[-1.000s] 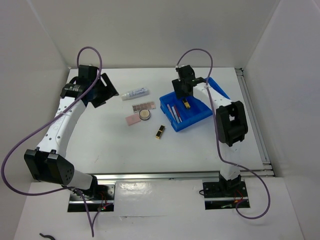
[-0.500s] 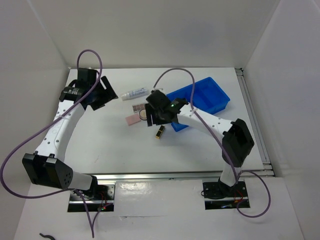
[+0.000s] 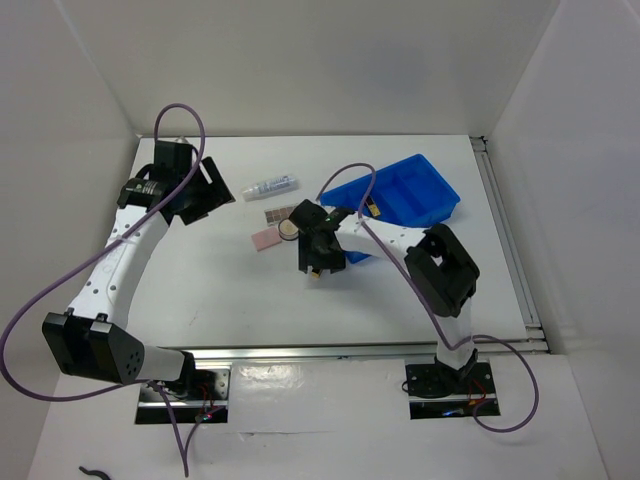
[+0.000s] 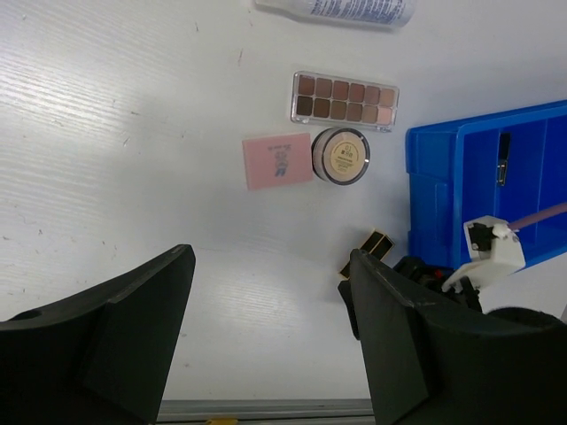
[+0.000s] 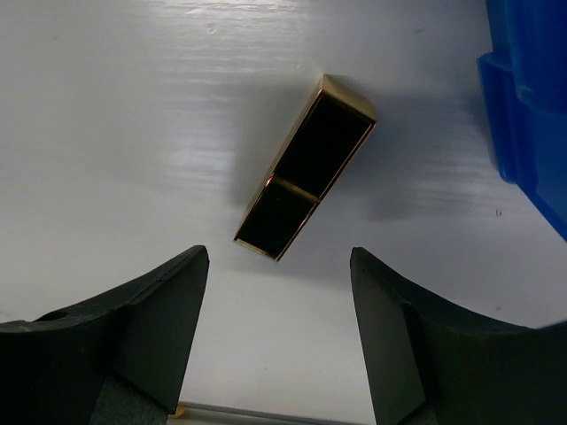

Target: Organize the makeup

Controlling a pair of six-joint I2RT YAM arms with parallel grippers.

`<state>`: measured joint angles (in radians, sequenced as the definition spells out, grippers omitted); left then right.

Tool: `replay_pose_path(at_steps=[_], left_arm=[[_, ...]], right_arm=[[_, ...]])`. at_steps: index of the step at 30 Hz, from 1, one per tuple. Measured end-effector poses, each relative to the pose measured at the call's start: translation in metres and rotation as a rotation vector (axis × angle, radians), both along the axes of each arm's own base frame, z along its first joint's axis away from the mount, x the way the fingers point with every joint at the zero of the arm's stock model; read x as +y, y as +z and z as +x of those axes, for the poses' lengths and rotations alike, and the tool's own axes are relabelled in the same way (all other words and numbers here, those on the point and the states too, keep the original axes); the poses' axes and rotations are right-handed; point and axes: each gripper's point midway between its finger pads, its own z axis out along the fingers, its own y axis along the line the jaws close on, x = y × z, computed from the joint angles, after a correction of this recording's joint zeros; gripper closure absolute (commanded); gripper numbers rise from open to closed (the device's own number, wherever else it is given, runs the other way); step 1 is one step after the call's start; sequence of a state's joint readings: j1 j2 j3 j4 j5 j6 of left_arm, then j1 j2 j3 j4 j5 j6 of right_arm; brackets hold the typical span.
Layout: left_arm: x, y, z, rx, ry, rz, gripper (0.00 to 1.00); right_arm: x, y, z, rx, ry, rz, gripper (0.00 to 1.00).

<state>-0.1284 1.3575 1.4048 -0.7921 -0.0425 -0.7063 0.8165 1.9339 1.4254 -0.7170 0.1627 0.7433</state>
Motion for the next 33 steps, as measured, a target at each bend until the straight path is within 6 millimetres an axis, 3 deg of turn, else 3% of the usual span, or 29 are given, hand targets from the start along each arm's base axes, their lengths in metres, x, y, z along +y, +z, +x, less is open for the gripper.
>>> replay_pose_path(at_steps=[4, 7, 9, 12, 13, 19, 24, 27, 29, 33], left_arm=[[0.001, 0.0, 0.0, 0.0, 0.003, 0.004, 0.16], [0.002, 0.0, 0.0, -0.001, 0.005, 0.007, 0.16], [0.002, 0.0, 0.0, -0.001, 0.007, 0.01, 0.16], [0.002, 0.0, 0.0, -0.001, 0.007, 0.011, 0.16], [0.002, 0.0, 0.0, -0.001, 0.007, 0.011, 0.16], [0.002, 0.0, 0.0, -0.002, 0.007, 0.012, 0.16], [0.0, -0.005, 0.005, 0.007, 0.002, 0.009, 0.17], [-0.004, -0.017, 0.01, 0.041, -0.008, 0.014, 0.17], [-0.01, -0.025, 0.015, 0.068, -0.022, 0.018, 0.17], [-0.028, -0.04, 0.024, 0.111, -0.084, 0.029, 0.17]], right_arm=[[-0.006, -0.021, 0.004, 0.031, -0.01, -0.032, 0.36], [-0.007, -0.03, 0.007, 0.036, -0.002, -0.043, 0.51], [-0.006, -0.029, 0.01, 0.031, 0.004, -0.043, 0.64], [-0.002, -0.026, 0.015, 0.011, 0.022, -0.042, 0.75], [-0.001, -0.024, 0.016, 0.003, 0.026, -0.043, 0.8], [0.003, 0.0, 0.033, -0.086, 0.089, -0.067, 0.86], [-0.012, 0.052, 0.065, -0.234, 0.125, -0.104, 0.86], [-0.046, 0.088, 0.101, -0.329, 0.079, -0.115, 0.86], [-0.085, 0.106, 0.131, -0.372, 0.002, -0.131, 0.86], [-0.163, 0.112, 0.172, -0.392, -0.129, -0.182, 0.86]])
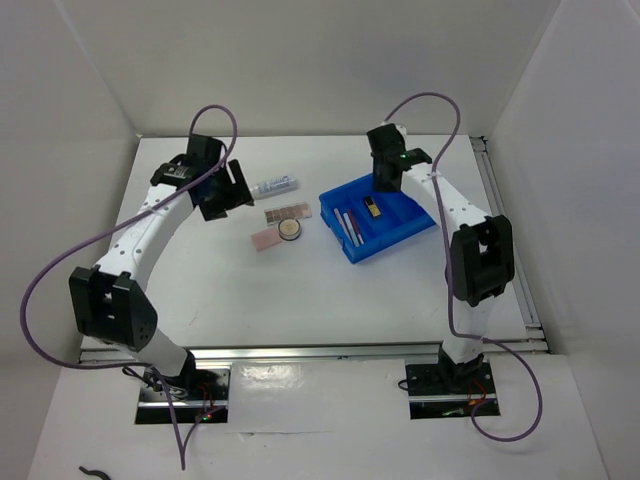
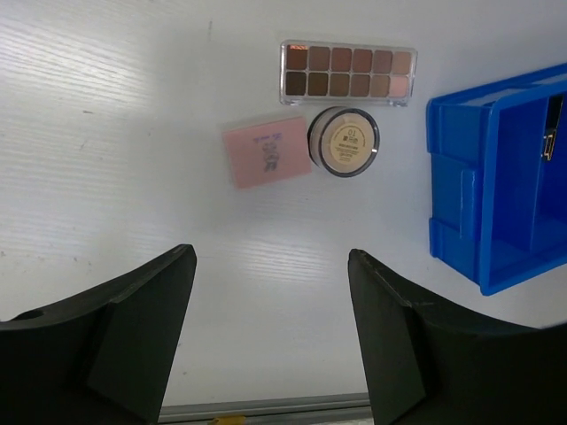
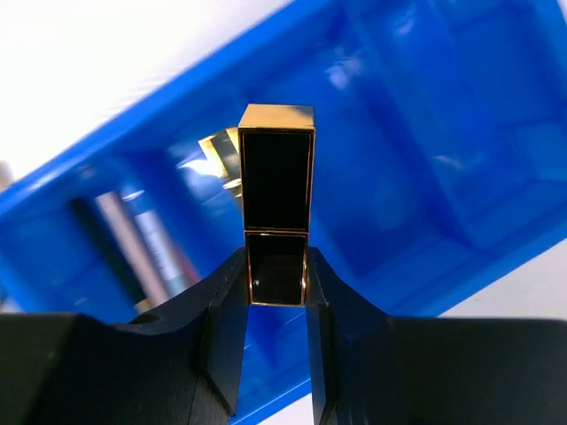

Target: Organize the makeup

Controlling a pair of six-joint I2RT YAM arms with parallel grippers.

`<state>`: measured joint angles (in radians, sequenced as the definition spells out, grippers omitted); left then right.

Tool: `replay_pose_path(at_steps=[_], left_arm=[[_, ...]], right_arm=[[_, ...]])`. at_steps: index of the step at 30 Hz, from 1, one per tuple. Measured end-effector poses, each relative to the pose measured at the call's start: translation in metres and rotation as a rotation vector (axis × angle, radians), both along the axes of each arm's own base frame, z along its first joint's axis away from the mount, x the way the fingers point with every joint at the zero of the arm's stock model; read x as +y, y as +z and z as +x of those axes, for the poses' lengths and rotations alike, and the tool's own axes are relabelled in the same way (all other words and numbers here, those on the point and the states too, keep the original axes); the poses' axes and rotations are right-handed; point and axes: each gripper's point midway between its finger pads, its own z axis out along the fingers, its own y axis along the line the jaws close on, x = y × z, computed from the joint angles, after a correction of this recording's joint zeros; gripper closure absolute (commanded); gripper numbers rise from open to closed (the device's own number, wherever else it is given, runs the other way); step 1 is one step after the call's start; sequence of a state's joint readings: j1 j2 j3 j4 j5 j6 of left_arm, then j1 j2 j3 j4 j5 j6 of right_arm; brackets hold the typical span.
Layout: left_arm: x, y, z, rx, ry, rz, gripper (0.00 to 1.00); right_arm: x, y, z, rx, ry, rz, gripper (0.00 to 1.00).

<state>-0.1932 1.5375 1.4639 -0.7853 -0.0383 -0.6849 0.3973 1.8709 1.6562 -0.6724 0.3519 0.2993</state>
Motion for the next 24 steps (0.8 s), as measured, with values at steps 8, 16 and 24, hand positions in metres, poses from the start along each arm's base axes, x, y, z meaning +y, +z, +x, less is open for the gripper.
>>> replay_pose_path(at_steps=[8, 16, 24], left_arm=[[-0.032, -0.024, 0.013, 0.072, -0.102, -0.002, 0.17], [-0.039, -0.026, 0.013, 0.085, -0.145, 0.014, 0.16], [-0.044, -0.026, 0.009, 0.086, -0.186, 0.034, 0.16]], right_arm=[[-0.013, -0.049, 0.005, 0.116, 0.042, -0.063, 0.85], [-0.008, -0.061, 0.0, 0.149, 0.082, -0.053, 0.39], [-0.004, -0.054, 0.0, 0.14, 0.097, -0.055, 0.51]])
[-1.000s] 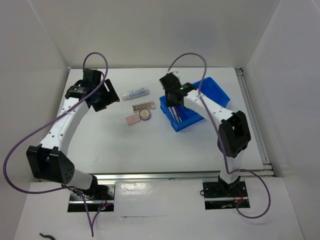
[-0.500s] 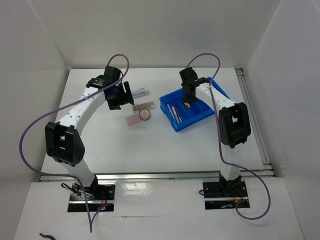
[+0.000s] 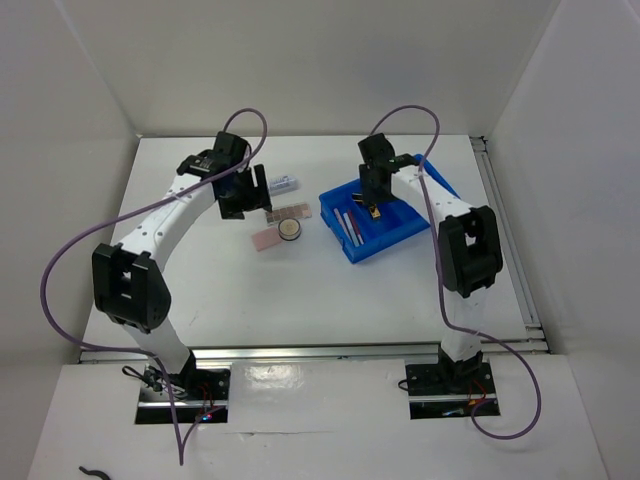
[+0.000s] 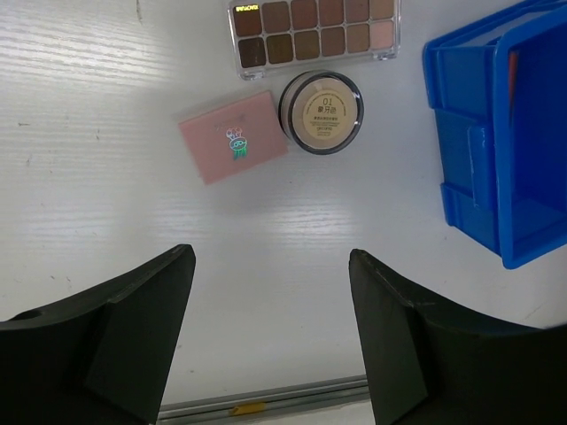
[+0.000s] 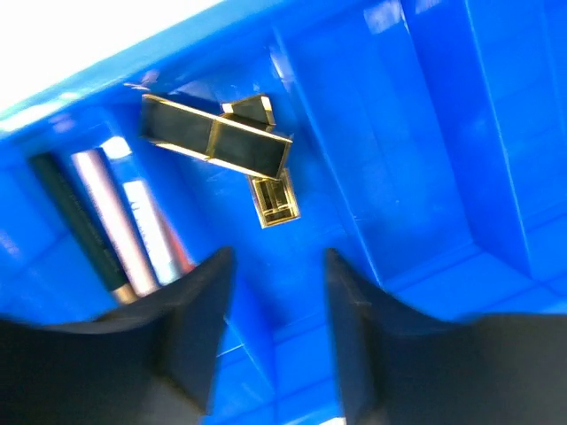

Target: Organize the makeup

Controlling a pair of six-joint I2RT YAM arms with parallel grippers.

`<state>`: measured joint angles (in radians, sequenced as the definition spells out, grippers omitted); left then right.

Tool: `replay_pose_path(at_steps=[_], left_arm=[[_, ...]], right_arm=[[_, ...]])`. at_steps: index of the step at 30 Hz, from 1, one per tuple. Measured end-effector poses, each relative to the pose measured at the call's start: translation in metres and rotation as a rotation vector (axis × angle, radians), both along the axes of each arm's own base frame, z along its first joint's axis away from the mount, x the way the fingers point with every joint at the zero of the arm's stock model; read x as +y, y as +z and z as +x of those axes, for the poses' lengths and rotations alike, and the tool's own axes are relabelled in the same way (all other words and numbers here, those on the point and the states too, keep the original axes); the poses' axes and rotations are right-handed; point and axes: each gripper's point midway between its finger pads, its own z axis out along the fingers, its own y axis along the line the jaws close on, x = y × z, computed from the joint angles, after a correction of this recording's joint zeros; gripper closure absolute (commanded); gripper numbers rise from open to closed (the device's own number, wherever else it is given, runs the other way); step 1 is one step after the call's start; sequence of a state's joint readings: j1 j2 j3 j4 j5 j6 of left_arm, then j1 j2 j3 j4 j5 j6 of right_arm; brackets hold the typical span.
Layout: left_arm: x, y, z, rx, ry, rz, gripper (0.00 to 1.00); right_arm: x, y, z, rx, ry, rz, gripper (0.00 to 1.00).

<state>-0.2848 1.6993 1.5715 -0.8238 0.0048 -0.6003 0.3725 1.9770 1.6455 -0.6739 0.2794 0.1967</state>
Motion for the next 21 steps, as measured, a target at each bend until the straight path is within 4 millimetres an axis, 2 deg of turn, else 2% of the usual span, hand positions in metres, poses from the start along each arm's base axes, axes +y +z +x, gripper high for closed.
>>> replay_pose_path(at_steps=[2, 4, 5, 8, 9, 10, 11, 12, 13, 16, 21], left_arm=[[0.001, 0.001, 0.0, -0.006, 0.004, 0.01, 0.16], [0.006, 0.005, -0.001, -0.017, 0.02, 0.025, 0.16], [0.008, 0.009, -0.001, -0.029, 0.03, 0.033, 0.16], [0.019, 0.026, -0.005, -0.074, 0.084, 0.043, 0.16], [0.024, 0.032, -0.006, -0.093, 0.105, 0.044, 0.16], [0.03, 0.039, -0.008, -0.111, 0.14, 0.044, 0.16], [0.036, 0.044, -0.01, -0.125, 0.166, 0.047, 0.16], [0.044, 0.05, -0.013, -0.141, 0.204, 0.048, 0.16], [0.051, 0.055, -0.015, -0.153, 0.243, 0.045, 0.16], [0.071, 0.066, -0.025, -0.181, 0.343, 0.04, 0.16], [0.087, 0.064, -0.04, -0.171, 0.436, 0.041, 0.16]], right_arm=[[0.007, 0.01, -0.001, -0.021, 0.018, -0.001, 0.63], [0.025, 0.023, -0.005, -0.051, 0.052, 0.009, 0.63], [0.041, 0.031, -0.008, -0.068, 0.087, 0.022, 0.63], [0.104, 0.055, -0.023, -0.11, 0.225, 0.086, 0.5], [0.126, 0.062, -0.03, -0.119, 0.273, 0.113, 0.44], [0.146, 0.068, -0.036, -0.125, 0.316, 0.134, 0.33], [0.163, 0.073, -0.043, -0.126, 0.353, 0.158, 0.28], [0.189, 0.081, -0.048, -0.139, 0.403, 0.186, 0.24], [0.204, 0.084, -0.05, -0.144, 0.433, 0.204, 0.2], [0.238, 0.075, -0.048, -0.122, 0.48, 0.245, 0.12], [0.259, 0.02, -0.027, -0.012, 0.457, 0.252, 0.03]])
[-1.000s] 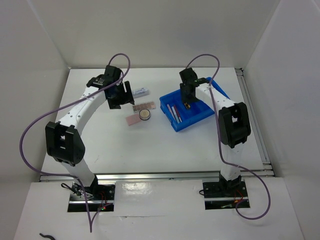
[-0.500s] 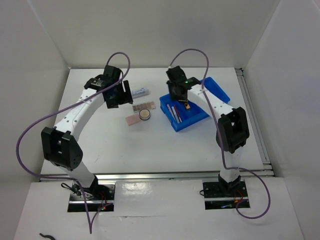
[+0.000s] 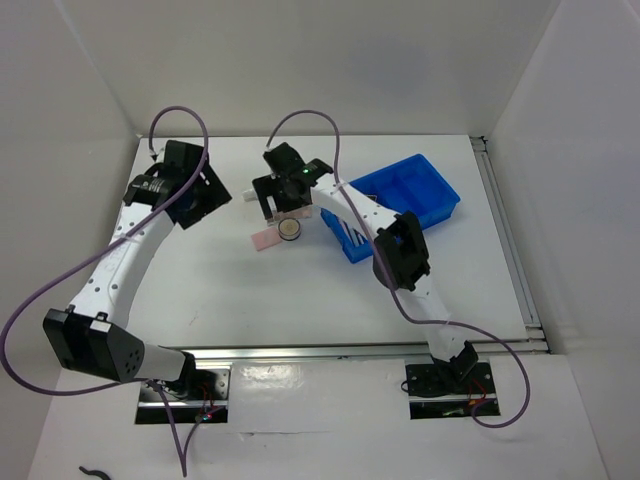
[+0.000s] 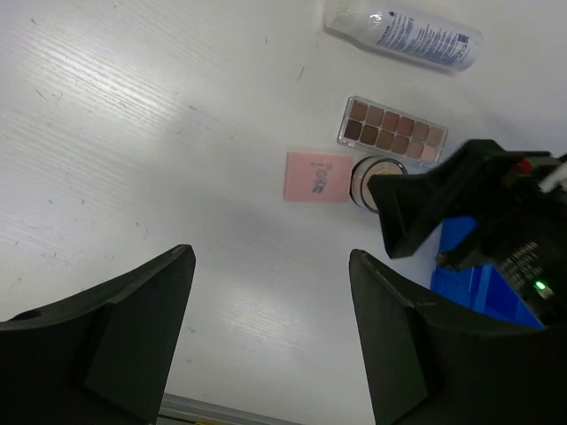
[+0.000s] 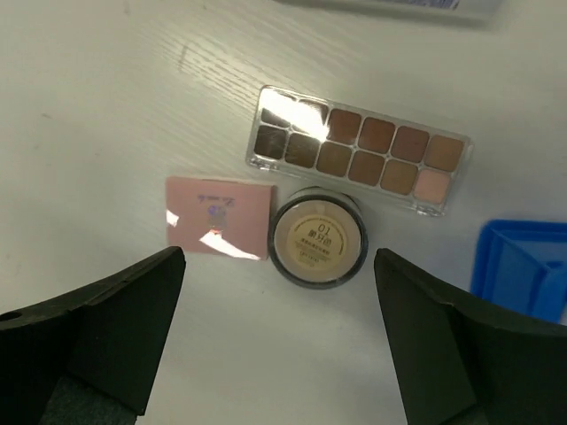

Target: Organize the makeup

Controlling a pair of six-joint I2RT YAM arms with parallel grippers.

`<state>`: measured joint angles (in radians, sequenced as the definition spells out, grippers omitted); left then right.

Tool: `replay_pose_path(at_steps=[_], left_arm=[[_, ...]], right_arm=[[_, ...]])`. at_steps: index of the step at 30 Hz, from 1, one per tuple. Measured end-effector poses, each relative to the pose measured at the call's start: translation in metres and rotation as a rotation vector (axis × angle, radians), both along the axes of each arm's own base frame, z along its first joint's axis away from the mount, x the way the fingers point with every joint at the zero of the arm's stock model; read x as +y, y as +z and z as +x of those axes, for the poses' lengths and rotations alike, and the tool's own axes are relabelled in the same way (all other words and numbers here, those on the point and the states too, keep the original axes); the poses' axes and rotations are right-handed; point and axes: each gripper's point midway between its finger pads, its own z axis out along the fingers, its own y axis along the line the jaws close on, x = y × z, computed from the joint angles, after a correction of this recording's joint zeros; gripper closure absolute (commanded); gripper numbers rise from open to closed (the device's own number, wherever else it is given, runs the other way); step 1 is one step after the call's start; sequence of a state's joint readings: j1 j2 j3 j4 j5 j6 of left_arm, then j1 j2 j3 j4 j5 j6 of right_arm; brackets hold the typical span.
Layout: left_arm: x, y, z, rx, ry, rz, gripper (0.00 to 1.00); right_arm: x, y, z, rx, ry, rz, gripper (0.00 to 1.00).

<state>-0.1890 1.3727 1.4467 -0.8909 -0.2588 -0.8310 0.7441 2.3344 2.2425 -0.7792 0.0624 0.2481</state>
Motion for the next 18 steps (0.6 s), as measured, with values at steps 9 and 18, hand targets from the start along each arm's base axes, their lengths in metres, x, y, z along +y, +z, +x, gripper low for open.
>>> replay_pose_path(at_steps=[9, 18], left_arm=[[0.001, -0.003, -0.001, 0.011, 0.009, 0.003, 0.16], [0.002, -0.015, -0.006, 0.043, -0.006, 0.02, 0.16]], right_arm=[[-0.011, -0.066, -0.011, 0.145, -0.028, -0.114, 0.0], [-0.011, -0.077, -0.011, 0.162, -0.047, -0.118, 0.15]])
